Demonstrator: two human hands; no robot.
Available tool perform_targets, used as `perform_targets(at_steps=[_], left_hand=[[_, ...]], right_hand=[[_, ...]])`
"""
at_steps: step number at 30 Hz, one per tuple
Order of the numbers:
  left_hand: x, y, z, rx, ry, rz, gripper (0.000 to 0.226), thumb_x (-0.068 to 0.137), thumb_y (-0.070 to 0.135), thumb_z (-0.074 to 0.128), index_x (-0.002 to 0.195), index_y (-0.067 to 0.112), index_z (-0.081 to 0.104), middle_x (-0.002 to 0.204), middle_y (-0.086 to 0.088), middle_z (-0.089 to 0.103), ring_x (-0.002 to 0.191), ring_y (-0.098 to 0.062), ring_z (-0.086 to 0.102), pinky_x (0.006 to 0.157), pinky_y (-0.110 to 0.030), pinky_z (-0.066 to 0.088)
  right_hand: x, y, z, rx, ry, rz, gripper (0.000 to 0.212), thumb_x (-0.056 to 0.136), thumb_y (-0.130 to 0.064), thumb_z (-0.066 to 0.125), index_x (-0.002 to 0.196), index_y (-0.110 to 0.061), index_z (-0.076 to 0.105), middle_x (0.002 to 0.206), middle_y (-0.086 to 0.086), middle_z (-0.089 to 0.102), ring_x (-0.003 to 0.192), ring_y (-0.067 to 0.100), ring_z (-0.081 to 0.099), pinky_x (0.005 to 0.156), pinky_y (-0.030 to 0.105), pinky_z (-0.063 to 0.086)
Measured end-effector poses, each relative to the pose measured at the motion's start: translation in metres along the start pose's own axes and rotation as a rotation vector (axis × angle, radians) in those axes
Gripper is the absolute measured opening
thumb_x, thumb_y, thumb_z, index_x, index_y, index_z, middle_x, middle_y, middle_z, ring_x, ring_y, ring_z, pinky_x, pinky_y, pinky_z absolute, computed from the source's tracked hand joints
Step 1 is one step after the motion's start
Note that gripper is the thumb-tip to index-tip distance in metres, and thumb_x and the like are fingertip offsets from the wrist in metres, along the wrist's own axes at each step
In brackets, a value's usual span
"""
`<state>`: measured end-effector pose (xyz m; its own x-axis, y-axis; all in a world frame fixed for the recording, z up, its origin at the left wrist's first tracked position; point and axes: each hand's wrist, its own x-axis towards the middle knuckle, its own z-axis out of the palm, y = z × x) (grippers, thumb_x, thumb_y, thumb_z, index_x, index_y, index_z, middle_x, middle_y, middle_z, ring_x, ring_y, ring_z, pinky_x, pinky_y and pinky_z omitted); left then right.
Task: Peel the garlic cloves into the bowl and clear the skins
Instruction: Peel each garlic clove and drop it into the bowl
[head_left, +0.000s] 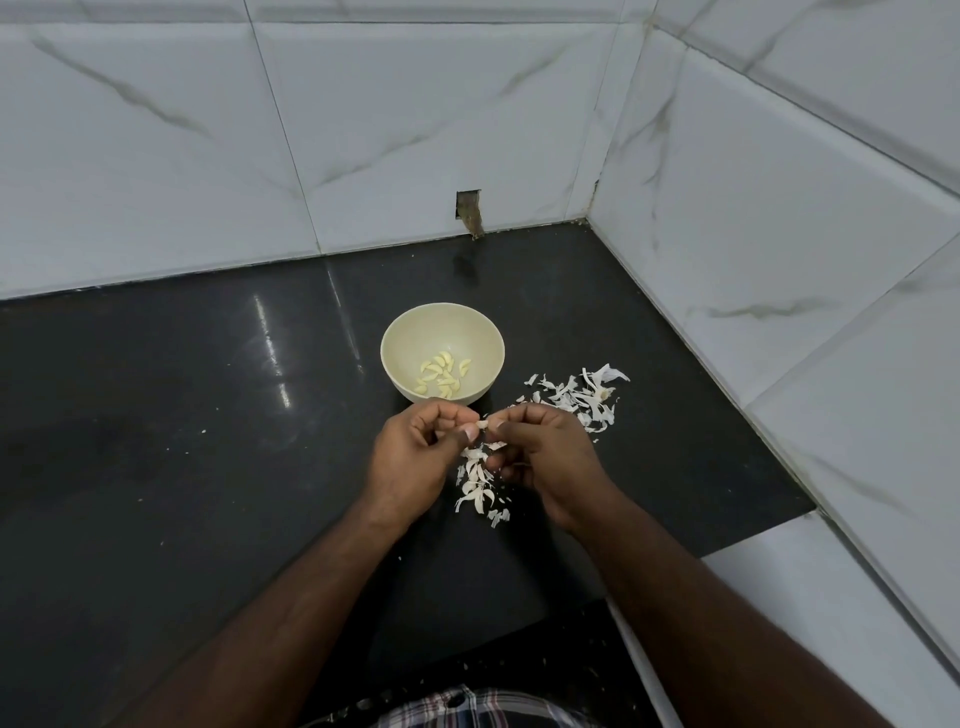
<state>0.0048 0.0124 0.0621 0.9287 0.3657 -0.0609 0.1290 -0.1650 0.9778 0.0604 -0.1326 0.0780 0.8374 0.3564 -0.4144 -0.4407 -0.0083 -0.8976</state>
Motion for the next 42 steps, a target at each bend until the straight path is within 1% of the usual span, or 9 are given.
perform_targets(at_steps=[6,13,17,23,26,30,34,38,42], left_hand=[[0.001,0.0,0.002,-0.392,-0.017,-0.182,0.02,0.086,-0.007,0.07,0.084,0.012,0.075,0.083,-0.017,0.072,0.079,-0.029,0.057,0.064,-0.024,0.05],[0.001,0.001,0.001,-0.518,-0.088,-0.291,0.015,0.088,-0.008,0.065,0.09,0.006,0.07,0.079,-0.009,0.071,0.075,-0.019,0.06,0.061,-0.02,0.048],[0.003,-0.002,-0.001,-0.46,-0.081,-0.297,0.016,0.091,-0.005,0.064,0.096,0.007,0.073,0.077,-0.005,0.07,0.077,-0.013,0.066,0.065,-0.021,0.049],[0.006,-0.006,0.0,-0.266,-0.049,-0.213,0.01,0.092,0.001,0.068,0.095,0.008,0.074,0.078,-0.011,0.068,0.067,-0.009,0.062,0.058,-0.019,0.049],[0.008,-0.008,0.0,-0.208,-0.034,-0.197,0.007,0.089,0.006,0.073,0.091,0.011,0.076,0.078,-0.014,0.069,0.068,-0.014,0.061,0.058,-0.023,0.048],[0.008,-0.008,-0.001,-0.215,-0.021,-0.216,0.003,0.086,0.008,0.076,0.086,0.011,0.076,0.072,-0.009,0.068,0.062,-0.013,0.058,0.056,-0.024,0.046],[0.007,-0.009,-0.001,-0.192,-0.042,-0.23,0.005,0.089,0.013,0.073,0.087,0.012,0.078,0.073,-0.005,0.071,0.066,-0.009,0.061,0.058,-0.023,0.046],[0.006,-0.01,-0.003,-0.2,-0.039,-0.256,0.007,0.091,0.012,0.071,0.089,0.012,0.077,0.074,-0.004,0.072,0.069,-0.007,0.063,0.058,-0.021,0.046],[0.002,-0.012,-0.003,-0.234,-0.059,-0.287,0.01,0.093,0.014,0.069,0.089,0.01,0.078,0.077,-0.008,0.072,0.071,-0.01,0.062,0.057,-0.019,0.045]], right_hand=[[0.002,-0.001,-0.007,-0.049,-0.078,0.027,0.013,0.092,-0.001,0.058,0.086,-0.007,0.067,0.077,0.008,0.068,0.062,0.017,0.062,0.058,0.027,0.045],[0.005,0.002,-0.012,-0.11,0.01,-0.089,0.009,0.09,-0.001,0.065,0.084,-0.006,0.069,0.075,0.01,0.067,0.065,0.021,0.062,0.057,0.028,0.05],[0.009,0.003,-0.022,-0.301,0.078,-0.21,0.007,0.081,0.0,0.074,0.081,-0.007,0.073,0.074,0.009,0.071,0.068,0.022,0.064,0.072,0.047,0.058],[0.012,0.0,-0.027,-0.68,0.162,-0.297,0.008,0.088,-0.022,0.073,0.094,-0.026,0.076,0.076,-0.009,0.074,0.063,0.001,0.068,0.059,0.011,0.049],[0.013,0.0,-0.026,-0.786,0.186,-0.344,0.006,0.09,-0.03,0.071,0.095,-0.029,0.075,0.072,-0.01,0.072,0.062,-0.002,0.065,0.061,0.015,0.048],[0.013,0.001,-0.022,-0.766,0.031,-0.413,0.028,0.084,-0.015,0.078,0.11,-0.025,0.076,0.111,-0.015,0.068,0.08,-0.001,0.069,0.078,0.012,0.05],[0.013,-0.001,-0.017,-0.826,-0.018,-0.396,0.019,0.086,-0.021,0.077,0.104,-0.025,0.077,0.087,-0.017,0.072,0.075,-0.005,0.065,0.075,0.019,0.053],[0.016,-0.001,-0.019,-0.819,-0.02,-0.372,0.003,0.086,-0.022,0.076,0.086,-0.025,0.074,0.077,-0.003,0.073,0.073,0.014,0.068,0.074,0.037,0.057],[0.015,-0.002,-0.014,-0.824,-0.079,-0.371,0.004,0.085,-0.026,0.078,0.086,-0.025,0.075,0.072,-0.007,0.072,0.065,0.004,0.065,0.066,0.026,0.053]])
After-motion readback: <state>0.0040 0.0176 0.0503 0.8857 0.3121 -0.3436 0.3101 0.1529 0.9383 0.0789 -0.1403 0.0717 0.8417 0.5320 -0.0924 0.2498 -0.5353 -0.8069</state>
